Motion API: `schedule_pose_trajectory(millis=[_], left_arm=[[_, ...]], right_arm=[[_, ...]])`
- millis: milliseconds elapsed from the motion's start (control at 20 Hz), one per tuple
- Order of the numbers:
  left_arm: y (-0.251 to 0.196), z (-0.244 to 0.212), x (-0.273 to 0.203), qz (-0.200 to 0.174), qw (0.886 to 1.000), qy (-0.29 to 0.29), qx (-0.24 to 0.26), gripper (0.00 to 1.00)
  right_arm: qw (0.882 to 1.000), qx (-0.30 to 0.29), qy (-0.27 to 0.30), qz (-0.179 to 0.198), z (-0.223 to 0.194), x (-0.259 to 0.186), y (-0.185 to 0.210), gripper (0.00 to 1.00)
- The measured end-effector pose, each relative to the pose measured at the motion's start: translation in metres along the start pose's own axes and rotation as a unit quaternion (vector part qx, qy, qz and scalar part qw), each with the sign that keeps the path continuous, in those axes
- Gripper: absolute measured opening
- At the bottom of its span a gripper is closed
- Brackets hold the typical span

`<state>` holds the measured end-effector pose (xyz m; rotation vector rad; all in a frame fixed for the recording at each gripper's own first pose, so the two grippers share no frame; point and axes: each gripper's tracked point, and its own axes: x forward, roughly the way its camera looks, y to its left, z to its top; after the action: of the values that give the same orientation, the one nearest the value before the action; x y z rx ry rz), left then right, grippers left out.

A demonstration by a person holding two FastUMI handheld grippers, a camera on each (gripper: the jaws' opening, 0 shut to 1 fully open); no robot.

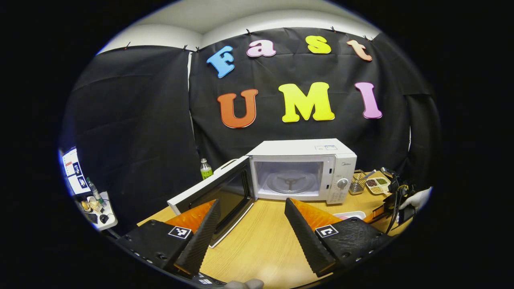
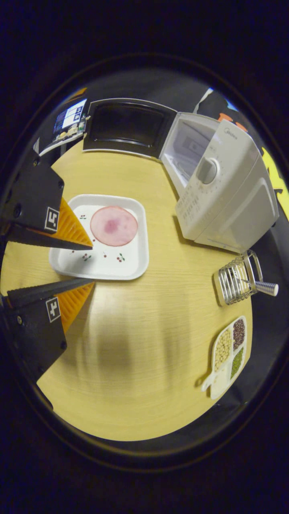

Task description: Open the microwave oven with the left hand, put the food in, and close the microwave oven.

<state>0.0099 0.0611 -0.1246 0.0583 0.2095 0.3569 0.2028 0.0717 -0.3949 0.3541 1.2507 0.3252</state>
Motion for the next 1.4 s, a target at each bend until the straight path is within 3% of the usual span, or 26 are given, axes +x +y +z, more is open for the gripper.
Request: schedule_pose_trajectory(millis=[50,100,200,250,300,350,400,450,500,750,850,900,950,1400], left_arm=[[0.007,-0.001,0.002,0.002,1.0,0.0,-0.001,0.96],[0.014,-0.003,0.003,0.003,1.0,-0.001,-0.003,0.96],[0.027,-0.006,0.005,0.005,1.0,-0.001,-0.003,0.96],[0.032,-0.008,0.006,0.005,1.0,-0.001,-0.004,0.96],[0.038,-0.01,0.007,0.005,1.0,-0.001,-0.004,0.96],[0.043,-0.014,0.008,0.003,1.0,0.001,-0.006,0.96],[0.047,-0.017,0.01,0.003,1.0,0.003,-0.007,0.96],[0.05,-0.021,0.011,0.002,1.0,0.007,-0.01,0.96],[0.055,-0.024,0.013,0.002,1.0,0.01,-0.013,0.96],[0.064,-0.032,0.017,-0.004,0.999,0.014,-0.029,0.96],[0.067,-0.032,0.017,-0.008,1.0,0.013,-0.027,0.96],[0.068,-0.031,0.018,-0.01,1.0,0.013,-0.025,0.96],[0.069,-0.032,0.019,-0.012,1.0,0.014,-0.022,0.96],[0.071,-0.014,0.022,-0.035,0.999,0.006,0.004,0.96]], right_arm=[[1.0,0.01,0.002,-0.003,0.001,0.0,0.001,0.31],[1.0,0.016,0.01,-0.01,0.001,0.003,-0.001,0.43],[0.999,0.03,0.015,-0.019,0.002,0.001,-0.002,0.38],[0.999,0.035,0.021,-0.024,0.002,0.001,-0.004,0.21],[0.998,0.041,0.022,-0.029,0.003,0.001,-0.006,0.19],[0.998,0.05,0.023,-0.034,0.003,0.0,-0.008,0.25],[0.997,0.063,0.026,-0.041,0.002,0.001,-0.01,0.21],[0.996,0.078,0.026,-0.045,0.003,0.001,-0.014,0.0],[0.994,0.094,0.029,-0.046,0.003,0.0,-0.013,0.08],[0.993,0.103,0.034,-0.039,0.0,0.0,-0.01,0.04],[0.992,0.122,0.028,-0.011,-0.002,0.0,-0.002,0.0],[0.991,0.133,0.02,0.005,-0.003,0.001,0.003,0.04],[0.99,0.141,0.013,0.019,-0.003,0.001,0.008,0.0],[0.974,0.181,-0.085,0.105,0.001,-0.021,0.062,0.04]])
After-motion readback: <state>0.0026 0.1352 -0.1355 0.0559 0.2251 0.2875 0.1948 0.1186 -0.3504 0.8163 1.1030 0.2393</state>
